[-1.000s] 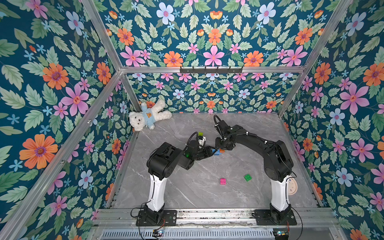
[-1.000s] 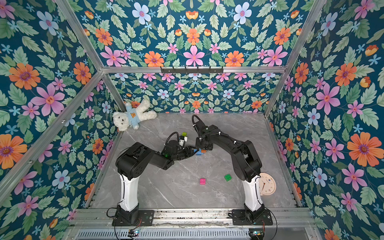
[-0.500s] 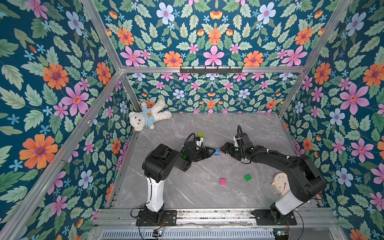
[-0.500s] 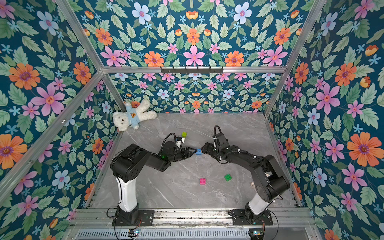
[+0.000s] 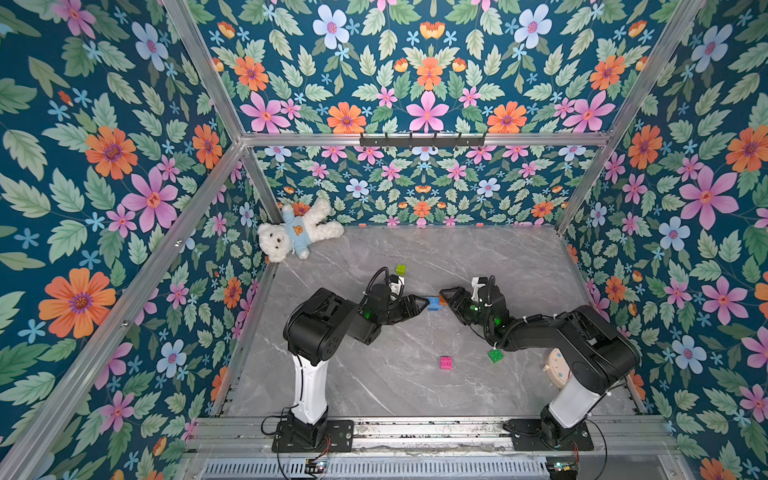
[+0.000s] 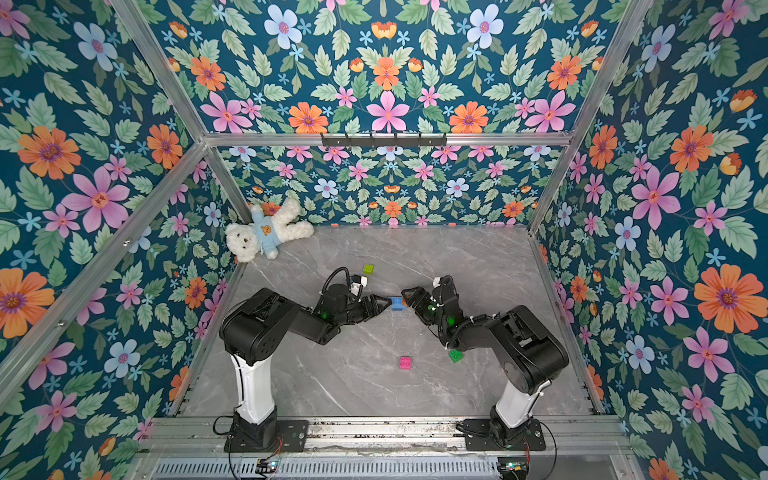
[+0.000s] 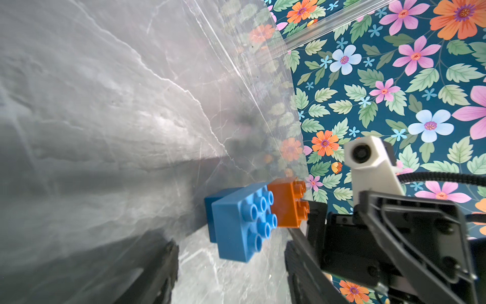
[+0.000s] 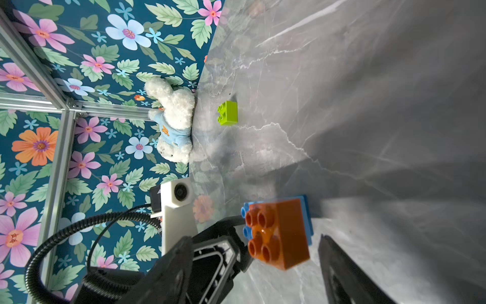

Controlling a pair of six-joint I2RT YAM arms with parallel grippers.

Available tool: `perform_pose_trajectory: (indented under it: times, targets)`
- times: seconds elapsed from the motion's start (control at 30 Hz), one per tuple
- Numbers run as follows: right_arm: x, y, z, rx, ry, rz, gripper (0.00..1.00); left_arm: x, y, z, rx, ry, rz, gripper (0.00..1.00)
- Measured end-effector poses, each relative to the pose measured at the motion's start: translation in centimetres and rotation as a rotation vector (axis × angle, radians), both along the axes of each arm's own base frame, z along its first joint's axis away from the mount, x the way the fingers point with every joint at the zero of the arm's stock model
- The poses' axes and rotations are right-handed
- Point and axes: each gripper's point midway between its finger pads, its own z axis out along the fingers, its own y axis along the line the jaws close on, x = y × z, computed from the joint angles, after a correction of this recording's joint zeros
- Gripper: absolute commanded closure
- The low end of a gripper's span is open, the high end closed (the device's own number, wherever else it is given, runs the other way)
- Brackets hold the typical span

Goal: Assemble the letter v with lego
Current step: Assemble the lego brick with the lego brick.

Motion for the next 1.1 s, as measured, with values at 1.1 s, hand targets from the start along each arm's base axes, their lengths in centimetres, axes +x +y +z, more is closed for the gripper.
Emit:
perform_pose_trajectory:
  times: [1.1]
  targets:
    - [1.5, 1.7, -2.8, 0.145, 0.003, -0.104, 0.49, 0.3, -0.3, -0.4, -0.008, 0.0, -0.006, 0.41]
